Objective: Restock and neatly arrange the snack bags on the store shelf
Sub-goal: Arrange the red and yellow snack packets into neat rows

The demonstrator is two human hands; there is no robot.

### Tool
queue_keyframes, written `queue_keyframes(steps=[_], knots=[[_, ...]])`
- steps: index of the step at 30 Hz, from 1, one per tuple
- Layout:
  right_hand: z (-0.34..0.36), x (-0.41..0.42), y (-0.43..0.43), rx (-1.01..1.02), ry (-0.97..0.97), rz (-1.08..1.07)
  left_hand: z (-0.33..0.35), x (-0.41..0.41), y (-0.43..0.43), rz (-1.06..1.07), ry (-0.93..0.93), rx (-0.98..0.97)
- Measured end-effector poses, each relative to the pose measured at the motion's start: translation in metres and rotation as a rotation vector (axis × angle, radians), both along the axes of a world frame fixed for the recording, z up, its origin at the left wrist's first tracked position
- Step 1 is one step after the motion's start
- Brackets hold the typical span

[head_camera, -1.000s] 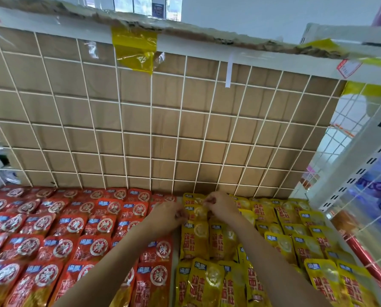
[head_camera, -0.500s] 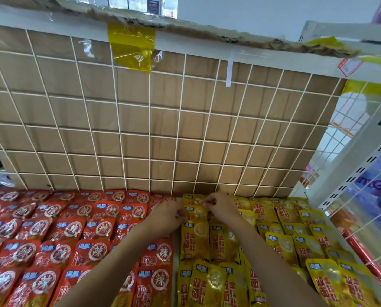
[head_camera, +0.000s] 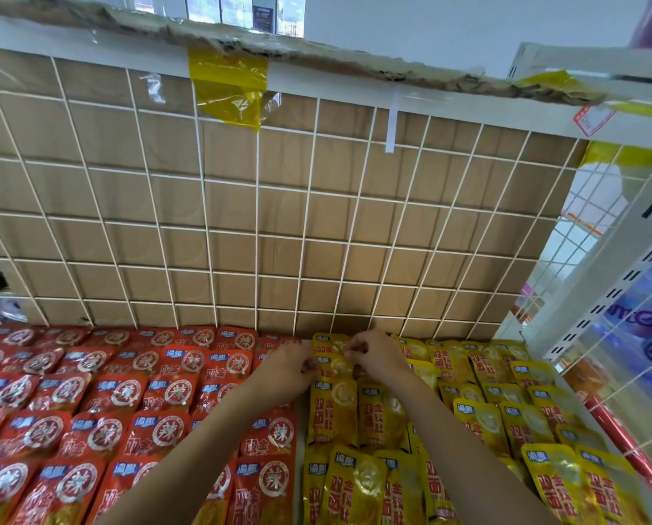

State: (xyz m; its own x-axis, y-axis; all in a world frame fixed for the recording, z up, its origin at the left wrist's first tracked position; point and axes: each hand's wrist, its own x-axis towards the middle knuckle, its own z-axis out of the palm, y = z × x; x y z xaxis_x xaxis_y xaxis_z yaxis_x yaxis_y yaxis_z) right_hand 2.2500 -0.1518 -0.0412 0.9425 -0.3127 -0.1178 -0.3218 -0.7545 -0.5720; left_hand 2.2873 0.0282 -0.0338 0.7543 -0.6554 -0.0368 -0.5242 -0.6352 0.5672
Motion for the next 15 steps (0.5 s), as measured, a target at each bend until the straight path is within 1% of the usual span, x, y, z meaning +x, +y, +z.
queue_keyframes(steps=[9,12,15], knots=[[0.001,-0.002,0.0,0.009,-0.007,0.008,0.001,-0.002,0.0,-0.002,-0.035,0.04],[0.004,-0.004,0.002,0.03,-0.019,0.012,0.005,-0.004,0.003,-0.006,-0.032,0.005],[0.013,-0.011,0.002,0.081,-0.079,-0.02,0.011,-0.005,0.011,0.015,-0.046,-0.063]])
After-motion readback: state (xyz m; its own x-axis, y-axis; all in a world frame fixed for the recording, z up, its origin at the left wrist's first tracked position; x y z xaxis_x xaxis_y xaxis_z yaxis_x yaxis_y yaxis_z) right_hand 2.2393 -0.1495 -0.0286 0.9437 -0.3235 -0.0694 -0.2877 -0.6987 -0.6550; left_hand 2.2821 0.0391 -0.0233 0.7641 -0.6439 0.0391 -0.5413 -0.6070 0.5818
